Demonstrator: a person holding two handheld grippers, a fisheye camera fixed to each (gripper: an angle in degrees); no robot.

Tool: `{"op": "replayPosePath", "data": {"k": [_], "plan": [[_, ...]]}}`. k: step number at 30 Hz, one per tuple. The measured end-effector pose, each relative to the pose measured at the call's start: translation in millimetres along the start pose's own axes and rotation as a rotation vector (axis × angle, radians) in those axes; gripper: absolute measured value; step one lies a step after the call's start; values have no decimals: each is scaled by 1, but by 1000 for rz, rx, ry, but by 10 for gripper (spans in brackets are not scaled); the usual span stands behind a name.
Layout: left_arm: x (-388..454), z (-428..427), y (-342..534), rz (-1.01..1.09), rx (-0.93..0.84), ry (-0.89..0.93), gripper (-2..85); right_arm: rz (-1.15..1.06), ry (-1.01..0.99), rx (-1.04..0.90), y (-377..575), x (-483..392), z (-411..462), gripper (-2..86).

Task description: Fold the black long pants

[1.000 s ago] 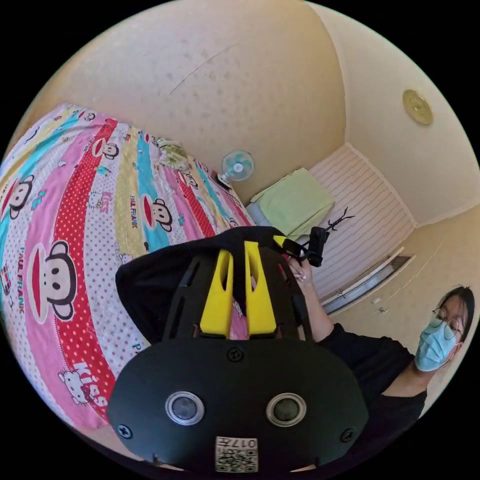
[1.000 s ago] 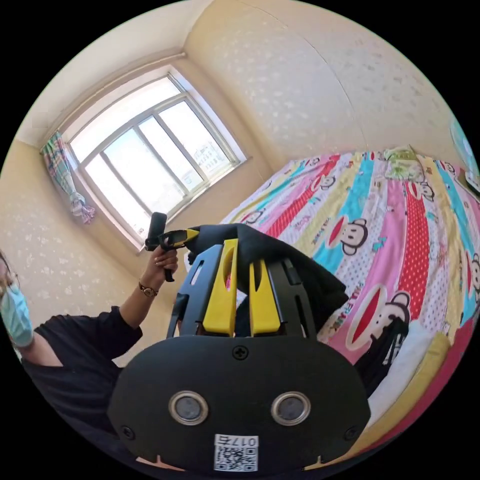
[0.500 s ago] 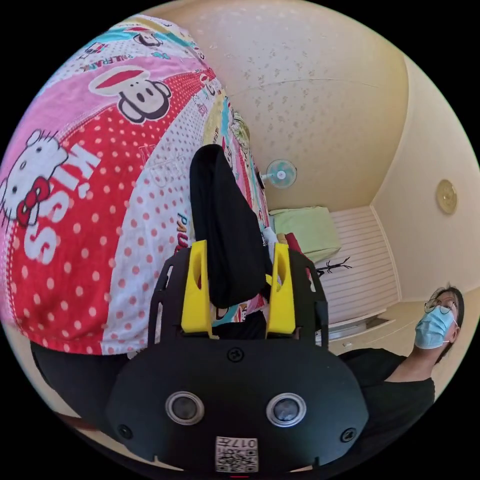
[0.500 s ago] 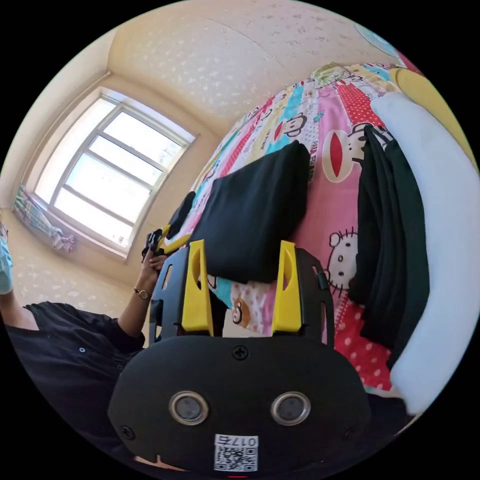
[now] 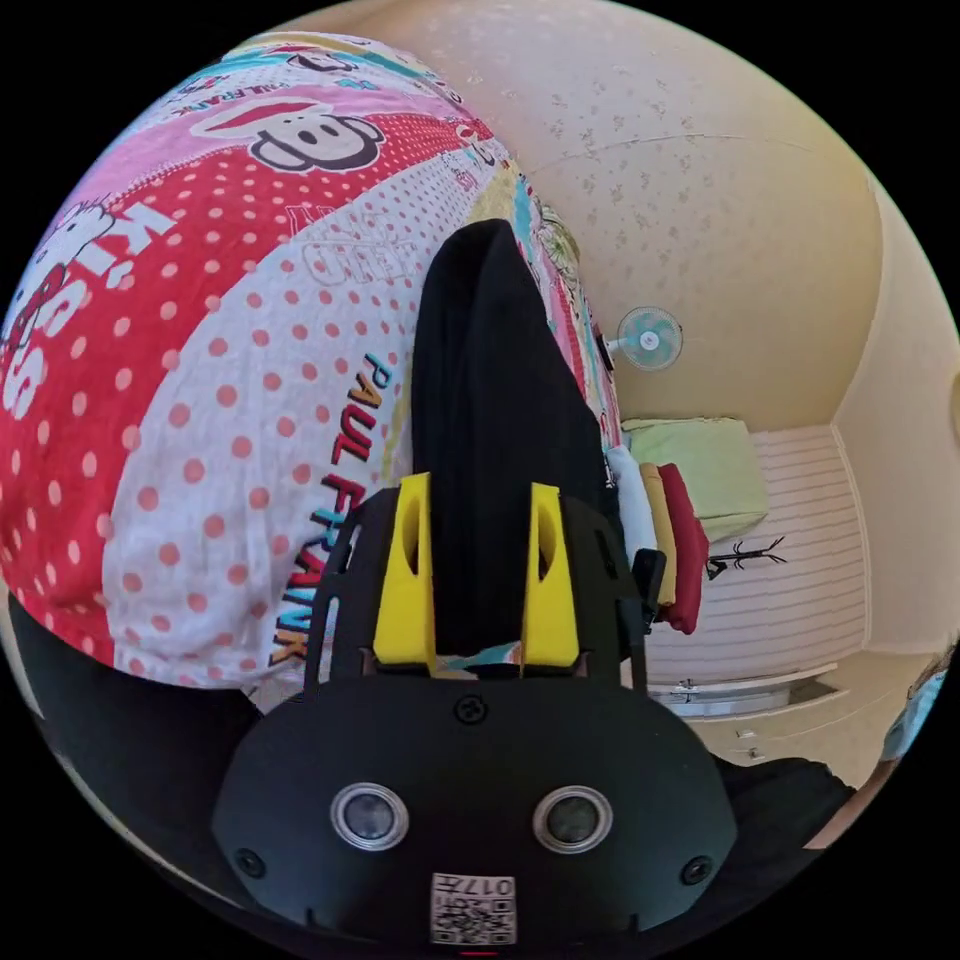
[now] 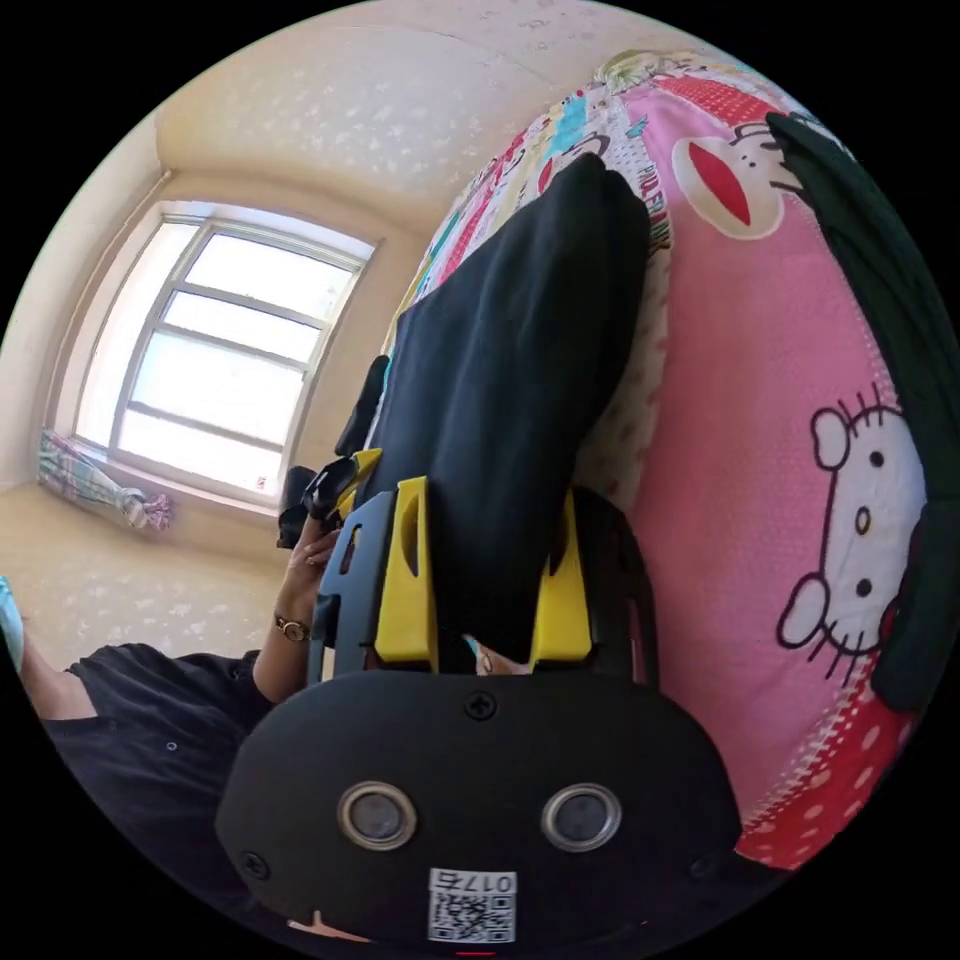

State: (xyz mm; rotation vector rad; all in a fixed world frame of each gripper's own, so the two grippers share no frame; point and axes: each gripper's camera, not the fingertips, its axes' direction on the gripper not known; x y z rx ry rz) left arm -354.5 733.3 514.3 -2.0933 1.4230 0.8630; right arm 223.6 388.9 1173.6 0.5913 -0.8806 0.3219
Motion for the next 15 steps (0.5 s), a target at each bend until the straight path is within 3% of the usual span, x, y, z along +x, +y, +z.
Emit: {"op": "replayPosePath", "data": {"k": [3, 5, 11, 15], "plan": [[0, -11, 26, -8, -72, 175, 54, 21, -217, -36, 31, 12, -19, 107], [6, -22, 55, 8, -105, 368, 51, -36, -373, -10, 70, 0, -43, 89], [47, -61, 94, 81, -144, 470, 50, -169, -598, 106, 139, -44, -107, 81], [107, -76, 85, 179, -114, 532, 51, -278, -715, 179, 133, -73, -154, 81]]}}
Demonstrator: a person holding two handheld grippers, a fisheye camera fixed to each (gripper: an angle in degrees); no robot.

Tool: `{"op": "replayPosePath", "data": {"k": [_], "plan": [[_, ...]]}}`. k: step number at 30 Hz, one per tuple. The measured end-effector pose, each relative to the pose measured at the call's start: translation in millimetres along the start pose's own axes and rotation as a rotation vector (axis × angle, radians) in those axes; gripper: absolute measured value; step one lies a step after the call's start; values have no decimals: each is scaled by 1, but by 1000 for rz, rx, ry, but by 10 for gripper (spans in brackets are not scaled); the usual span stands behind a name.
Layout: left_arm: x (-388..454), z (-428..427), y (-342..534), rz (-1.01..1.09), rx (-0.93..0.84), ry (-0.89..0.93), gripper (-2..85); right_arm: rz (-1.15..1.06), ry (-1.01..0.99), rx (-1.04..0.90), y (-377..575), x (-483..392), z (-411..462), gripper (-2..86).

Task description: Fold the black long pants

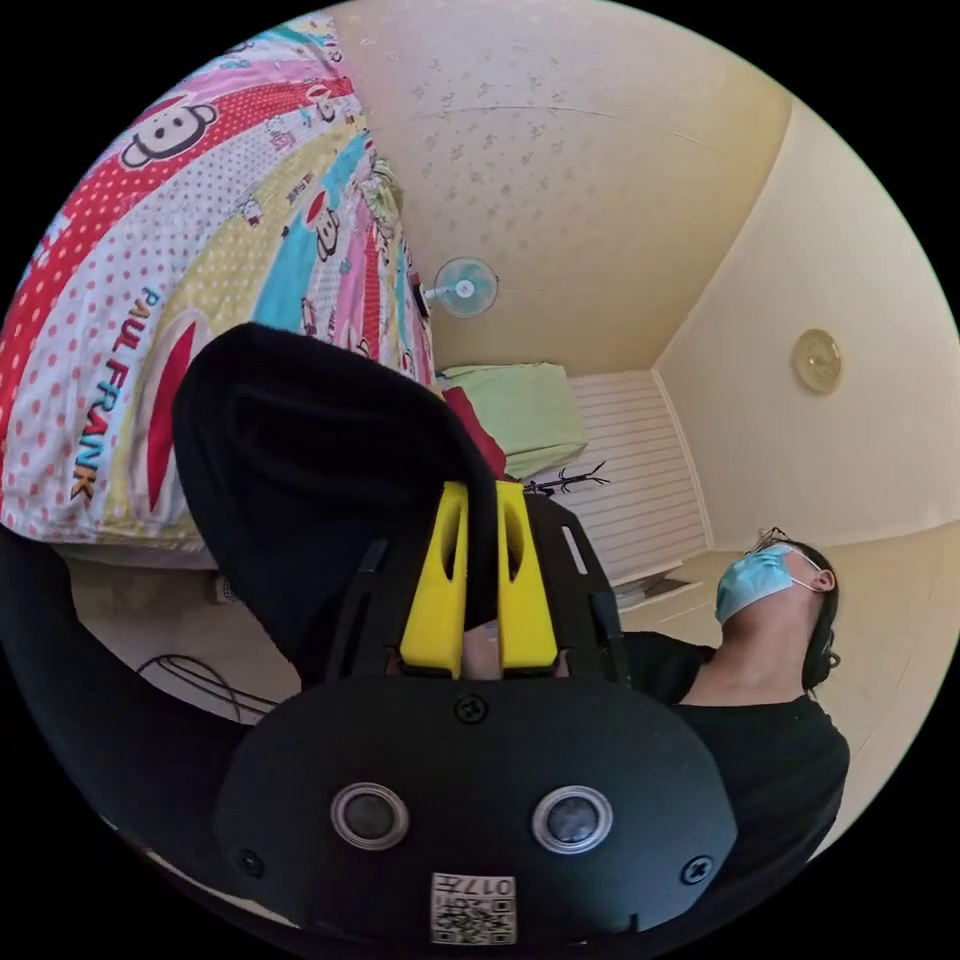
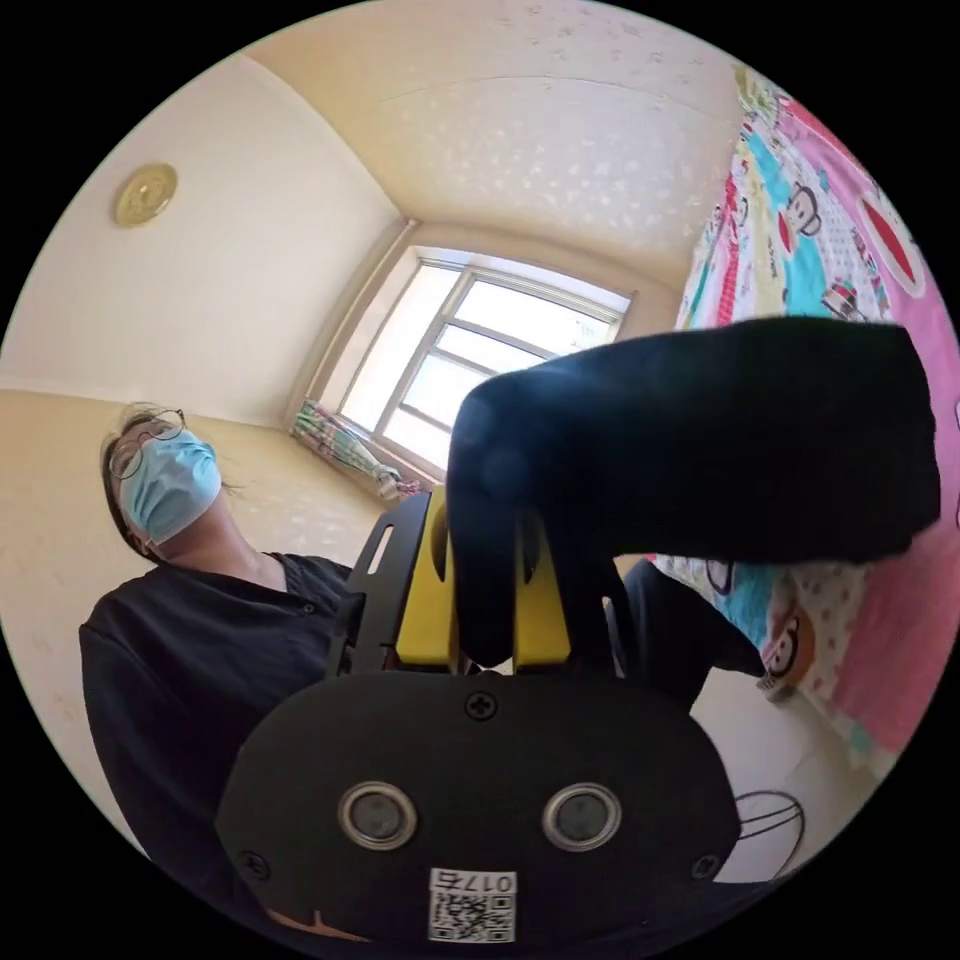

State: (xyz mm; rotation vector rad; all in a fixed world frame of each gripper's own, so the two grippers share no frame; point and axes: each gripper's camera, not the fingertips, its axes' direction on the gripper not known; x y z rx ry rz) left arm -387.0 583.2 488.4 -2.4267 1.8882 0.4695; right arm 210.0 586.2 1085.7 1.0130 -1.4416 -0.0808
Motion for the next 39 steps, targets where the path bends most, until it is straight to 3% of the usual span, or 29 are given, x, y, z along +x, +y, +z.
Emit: {"op": "replayPosePath", "data": {"k": [6, 8, 10, 14, 18, 22, 23, 25, 26, 30, 33, 39], "plan": [[118, 75, -57, 294, -59, 91, 51, -340, -34, -24, -97, -119, -51, 70], [167, 128, -76, 412, -125, 210, 50, -549, 15, -53, -128, -200, -83, 71], [201, 171, -84, 491, -161, 248, 50, -624, 68, -44, -140, -255, -111, 74], [229, 277, -97, 486, -223, 230, 56, -544, 275, 130, -131, -324, -191, 79], [182, 372, -94, 347, -316, 81, 72, -275, 499, 313, -91, -309, -280, 77], [57, 466, -61, 295, -536, -362, 65, 259, 1133, 512, -9, -232, -365, 89], [13, 473, -48, 234, -579, -368, 68, 330, 1205, 489, 8, -209, -369, 94], [-44, 452, -38, 24, -530, -85, 27, 314, 1154, 523, 24, -197, -362, 98], [-78, 437, -33, -138, -510, -64, 3, 282, 1147, 505, 26, -198, -353, 102], [-118, 376, -39, -266, -405, -92, -7, 211, 1246, 506, 17, -211, -316, 116], [-107, 318, -64, -220, -336, -255, -9, 181, 1371, 488, -7, -217, -278, 126], [-55, 245, -122, -92, -421, -913, -9, 75, 1842, 550, -57, -245, -140, 141]]}}
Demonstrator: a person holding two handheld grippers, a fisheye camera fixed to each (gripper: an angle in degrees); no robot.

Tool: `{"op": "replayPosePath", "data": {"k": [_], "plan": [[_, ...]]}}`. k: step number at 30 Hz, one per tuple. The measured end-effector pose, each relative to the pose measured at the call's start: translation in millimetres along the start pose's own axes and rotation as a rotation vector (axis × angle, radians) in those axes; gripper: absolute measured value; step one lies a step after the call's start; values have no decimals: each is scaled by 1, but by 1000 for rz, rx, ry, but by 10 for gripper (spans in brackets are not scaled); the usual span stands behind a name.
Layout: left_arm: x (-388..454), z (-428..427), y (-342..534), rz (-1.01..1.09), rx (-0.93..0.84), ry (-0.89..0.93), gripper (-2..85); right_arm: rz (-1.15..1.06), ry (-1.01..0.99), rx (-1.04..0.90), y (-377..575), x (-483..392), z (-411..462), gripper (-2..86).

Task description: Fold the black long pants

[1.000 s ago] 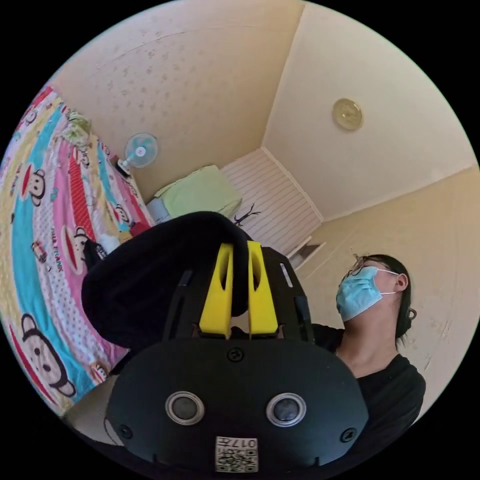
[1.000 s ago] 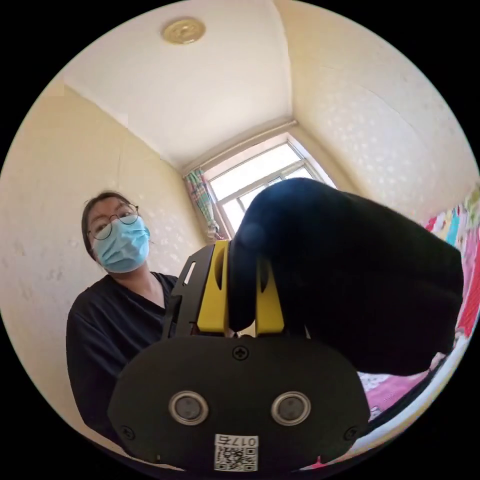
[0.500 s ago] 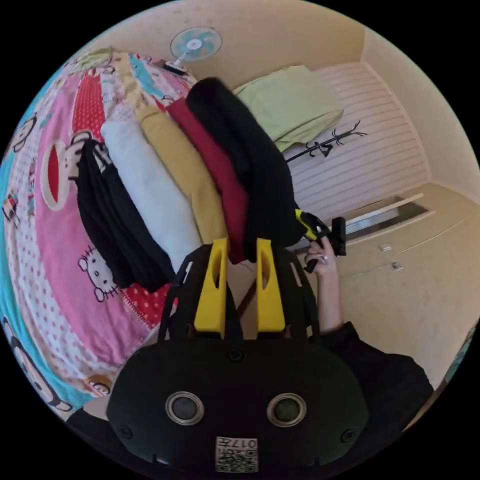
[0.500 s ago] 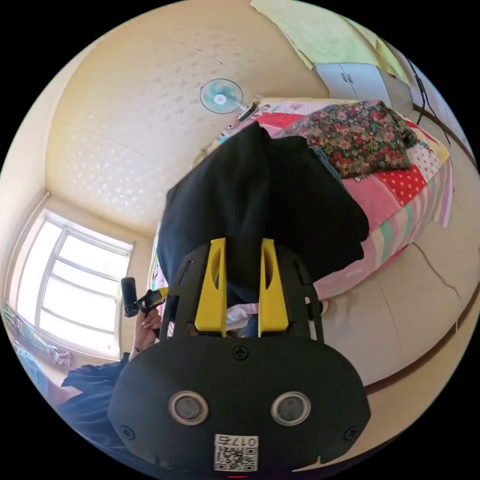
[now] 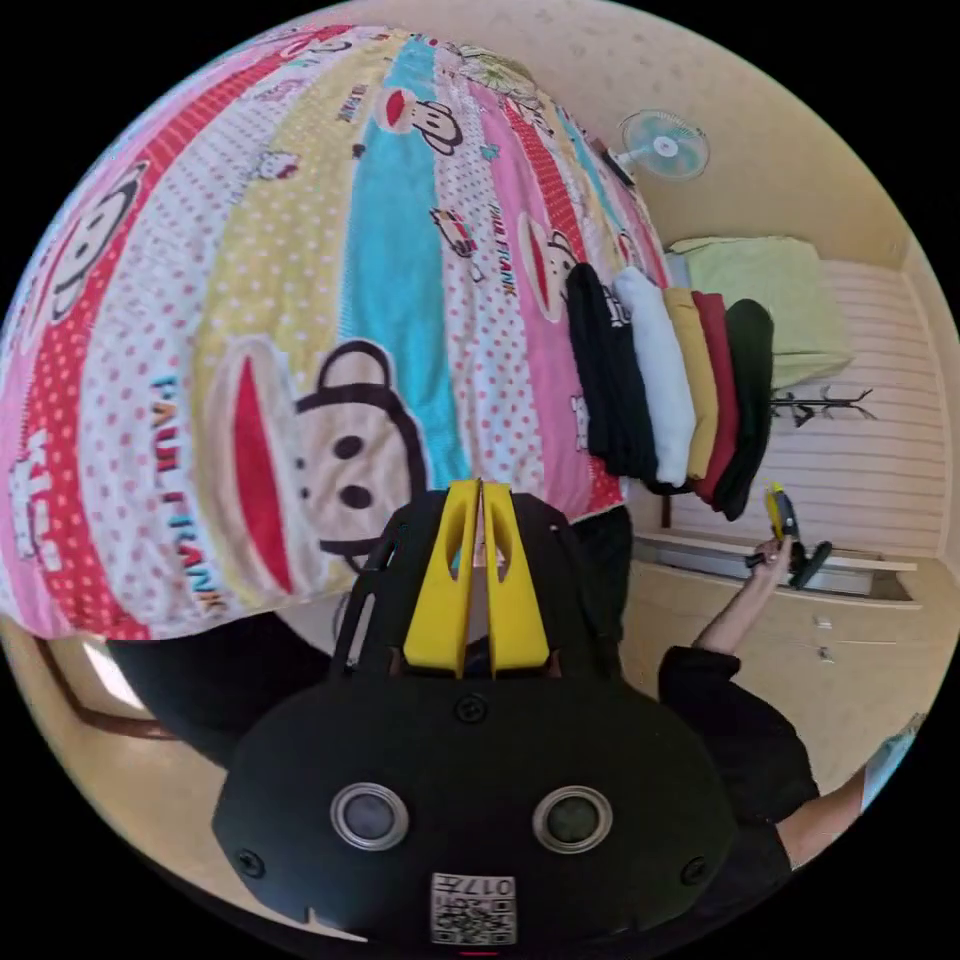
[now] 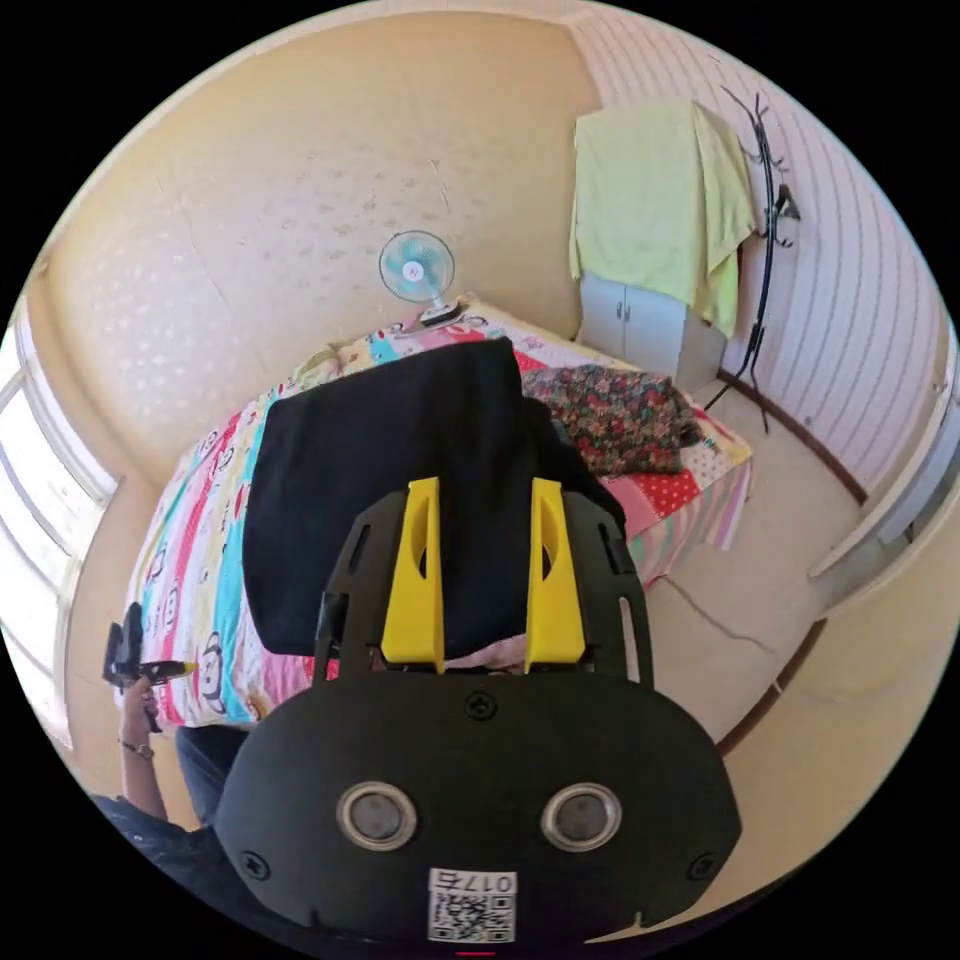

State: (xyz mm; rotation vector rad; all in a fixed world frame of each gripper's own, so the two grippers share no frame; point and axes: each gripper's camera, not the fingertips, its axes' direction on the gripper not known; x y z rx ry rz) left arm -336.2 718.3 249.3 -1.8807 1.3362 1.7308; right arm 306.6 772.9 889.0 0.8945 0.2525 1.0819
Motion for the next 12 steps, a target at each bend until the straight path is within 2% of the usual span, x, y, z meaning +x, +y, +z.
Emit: {"op": "replayPosePath", "data": {"k": [2, 4, 6, 8, 10, 12], "plan": [[-12, -24, -11, -19, -24, -195, -7, -106, -30, 185, 7, -83, -43, 159], [-25, -36, -22, -39, -60, -258, -3, -248, -180, 256, 12, -151, -61, 159], [-40, -46, -33, -57, -72, -289, 10, -397, -366, 209, 12, -226, -58, 156], [-62, -50, -54, -102, -86, -373, 44, -615, -574, 22, 17, -336, -19, 151], [-80, -36, -74, -145, -163, -446, 62, -754, -659, -169, 30, -424, 35, 146], [-94, -7, -93, -142, -260, -482, 83, -848, -625, -351, 55, -508, 104, 144]]}}
